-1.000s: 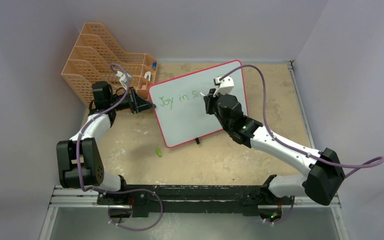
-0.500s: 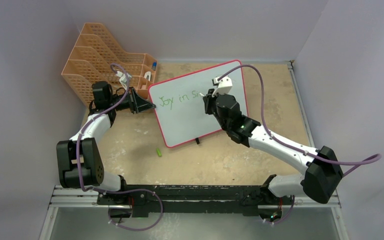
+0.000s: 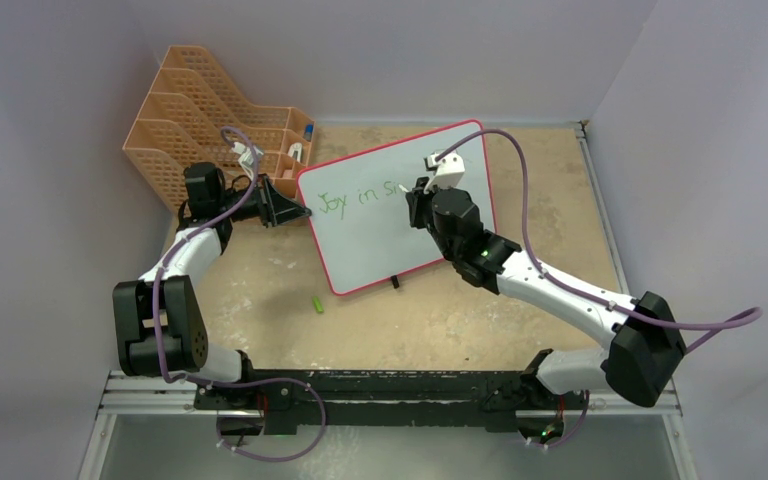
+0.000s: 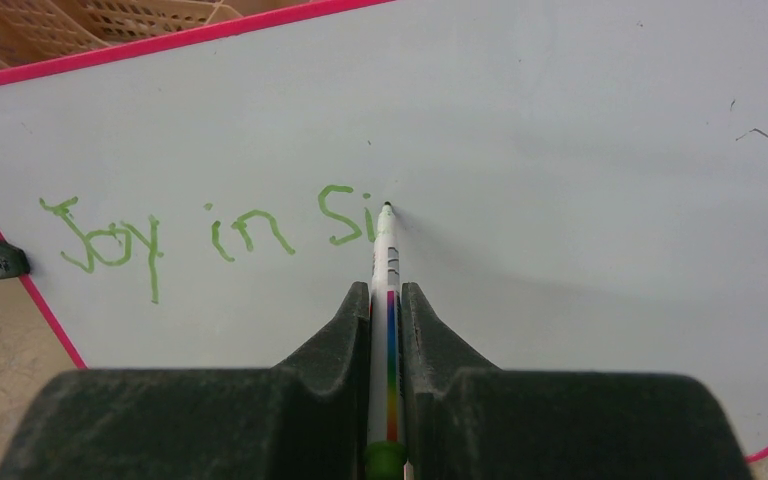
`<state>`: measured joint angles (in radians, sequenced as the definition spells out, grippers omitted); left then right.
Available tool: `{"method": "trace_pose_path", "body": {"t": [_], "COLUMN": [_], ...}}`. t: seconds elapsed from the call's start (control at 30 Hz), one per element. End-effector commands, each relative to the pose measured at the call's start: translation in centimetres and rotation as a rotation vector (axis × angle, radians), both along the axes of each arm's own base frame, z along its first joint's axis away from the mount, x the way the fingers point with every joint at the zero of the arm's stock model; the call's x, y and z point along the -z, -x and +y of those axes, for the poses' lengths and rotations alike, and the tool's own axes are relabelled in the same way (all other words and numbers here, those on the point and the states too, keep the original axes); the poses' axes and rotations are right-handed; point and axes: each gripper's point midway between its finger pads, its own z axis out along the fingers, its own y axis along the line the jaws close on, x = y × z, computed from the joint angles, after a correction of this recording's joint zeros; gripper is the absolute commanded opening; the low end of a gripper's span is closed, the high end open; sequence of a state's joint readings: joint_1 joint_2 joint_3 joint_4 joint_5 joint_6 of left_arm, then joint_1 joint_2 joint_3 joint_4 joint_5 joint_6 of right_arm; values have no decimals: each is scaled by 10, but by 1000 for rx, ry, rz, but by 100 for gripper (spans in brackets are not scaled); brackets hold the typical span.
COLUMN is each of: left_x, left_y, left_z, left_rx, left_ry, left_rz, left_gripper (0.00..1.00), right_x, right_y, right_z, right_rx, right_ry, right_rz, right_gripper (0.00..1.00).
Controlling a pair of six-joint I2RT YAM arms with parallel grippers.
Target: Write a sentence on the whiteboard
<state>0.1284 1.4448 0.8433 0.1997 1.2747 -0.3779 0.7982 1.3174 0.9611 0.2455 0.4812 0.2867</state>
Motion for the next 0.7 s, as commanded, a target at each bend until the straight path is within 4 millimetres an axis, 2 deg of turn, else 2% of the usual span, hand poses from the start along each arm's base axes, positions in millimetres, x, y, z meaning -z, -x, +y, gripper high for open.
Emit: {"method": "trace_pose_path", "body": {"t": [0.0,0.3,0.67], "left_x": [-18,-18,-17], "left_y": [-1,-1,-1], "left_z": [-3,-4,-4], "left_rx": [15,16,14], "left_ry": [-15,-15,-16], "left_rz": [-82,-82,-80], "left_gripper": [0,0,0], "right_x": [-22,-2,10], "right_y": [-8,0,7], "right_z": [-2,-1,-5], "right_rx": [30,4,0], "right_ry": [-35,-14,-4], "right_rz": [-52,14,52], "right_gripper": [0,0,0]}}
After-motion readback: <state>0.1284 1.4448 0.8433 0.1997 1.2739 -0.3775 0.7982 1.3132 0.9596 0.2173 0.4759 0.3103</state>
